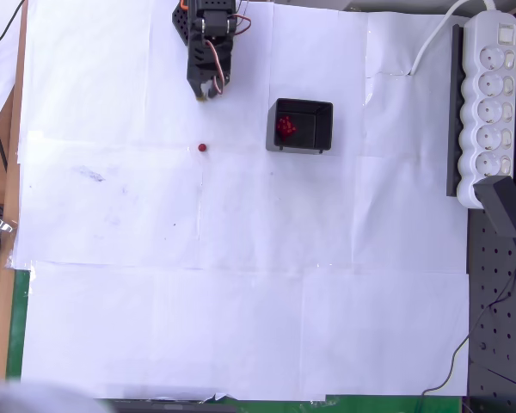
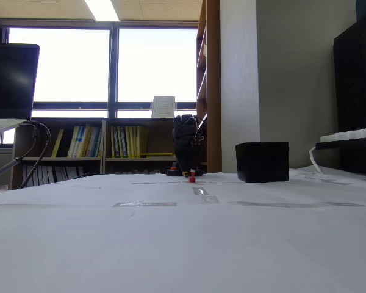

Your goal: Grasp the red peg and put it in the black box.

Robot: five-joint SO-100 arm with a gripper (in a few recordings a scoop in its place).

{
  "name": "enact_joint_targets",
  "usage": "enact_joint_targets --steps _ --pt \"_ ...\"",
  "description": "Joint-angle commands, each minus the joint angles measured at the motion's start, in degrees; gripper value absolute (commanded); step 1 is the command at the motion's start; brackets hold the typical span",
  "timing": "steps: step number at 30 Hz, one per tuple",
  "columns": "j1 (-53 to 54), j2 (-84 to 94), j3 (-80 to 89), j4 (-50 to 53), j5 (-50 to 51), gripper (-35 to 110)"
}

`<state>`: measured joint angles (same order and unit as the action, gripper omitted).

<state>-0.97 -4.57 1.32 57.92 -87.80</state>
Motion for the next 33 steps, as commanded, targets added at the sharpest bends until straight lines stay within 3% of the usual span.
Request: enact_joint_targets --steps 1,11,16,26,33 --pt "0.2 5.7 -4.7 -12.5 -2.9 0" --pt "4.0 24.3 -4.6 -34.6 -7.0 0" --pt "3.5 25.0 -4.6 -41.1 -1.6 0" --pt "2.9 28.7 -4.4 -48.2 -1.7 0" --pt "1.8 43.5 -4.1 -68.1 -1.5 0"
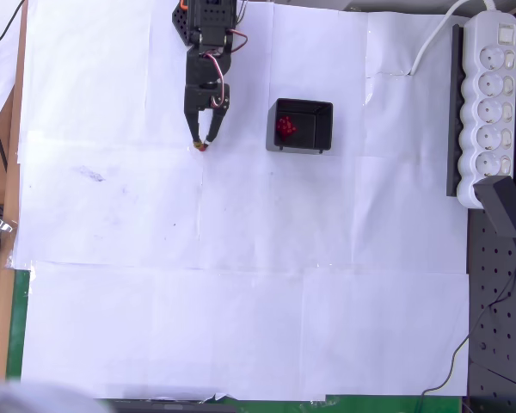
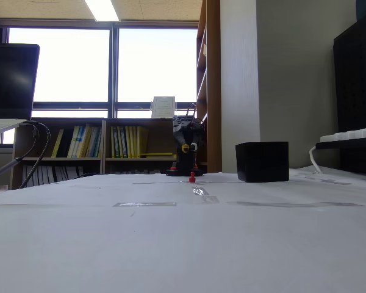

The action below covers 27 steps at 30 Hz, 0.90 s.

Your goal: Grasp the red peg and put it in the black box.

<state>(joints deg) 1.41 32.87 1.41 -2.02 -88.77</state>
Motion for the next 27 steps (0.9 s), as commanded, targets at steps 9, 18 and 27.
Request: enact_joint_targets --steps 9,18,27 --pt "-0.7 11.3 -4.1 -13.6 -1.6 0" --pt "-0.7 12.4 -4.1 -16.7 -2.1 0" --pt "-1.3 13.5 -4.1 -25.9 -1.5 0"
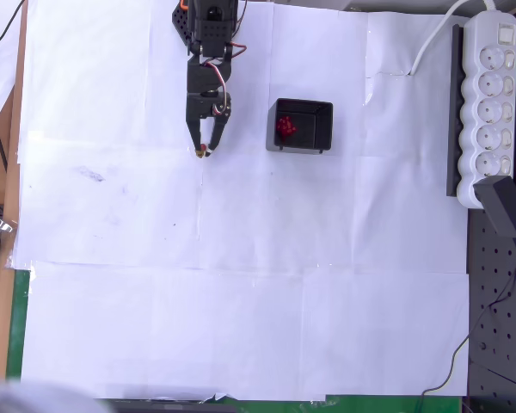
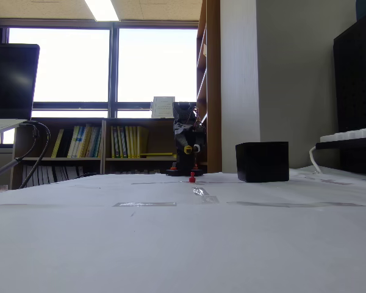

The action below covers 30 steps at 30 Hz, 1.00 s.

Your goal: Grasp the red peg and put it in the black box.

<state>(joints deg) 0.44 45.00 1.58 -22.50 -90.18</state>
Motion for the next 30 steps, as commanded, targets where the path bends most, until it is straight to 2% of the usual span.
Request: enact_joint_targets --steps 1,3,8,11,13,16,19,24,30 --pt "-0.5 1.6 -4.3 -7.6 0.4 0" --pt "-1.1 2.0 -4.2 -12.3 2.5 0" --pt "-0.6 4.0 -4.2 -11.0 0.5 0" --pt "-0.9 8.4 -4.2 -15.2 0.3 0" --pt "-0.6 11.7 -4.2 -18.7 0.4 8" --pt "-0.2 13.4 -4.2 -20.4 2.8 12" --pt "-0.4 15.5 -4.2 -22.5 4.6 36" --pt "0.3 21.4 -4.3 -24.6 3.1 60" --pt "2.8 28.3 -4.5 -27.8 -1.1 68"
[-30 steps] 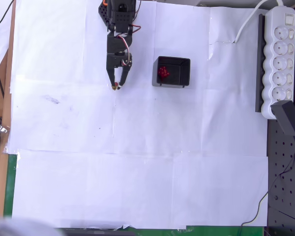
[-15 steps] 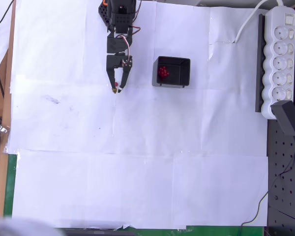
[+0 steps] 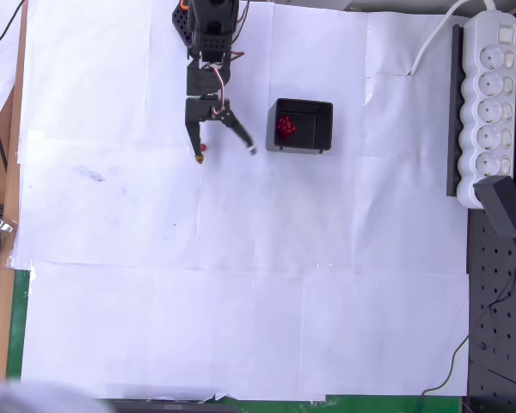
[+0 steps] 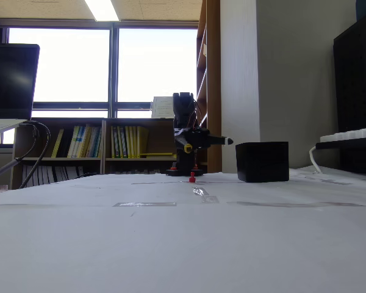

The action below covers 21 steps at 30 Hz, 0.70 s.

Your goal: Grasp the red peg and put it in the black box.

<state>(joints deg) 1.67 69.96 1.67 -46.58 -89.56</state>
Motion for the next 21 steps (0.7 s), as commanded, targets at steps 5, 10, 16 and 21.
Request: enact_joint_targets --steps 5,10,16,21 --pt "3.2 8.3 -4.8 -8.1 -2.7 68" --pt "5.0 10.6 -4.9 -7.7 -4.1 68" --pt "6.9 13.8 -5.1 -7.1 -5.4 68" --pt "6.4 15.6 -5.1 -5.4 -5.7 68"
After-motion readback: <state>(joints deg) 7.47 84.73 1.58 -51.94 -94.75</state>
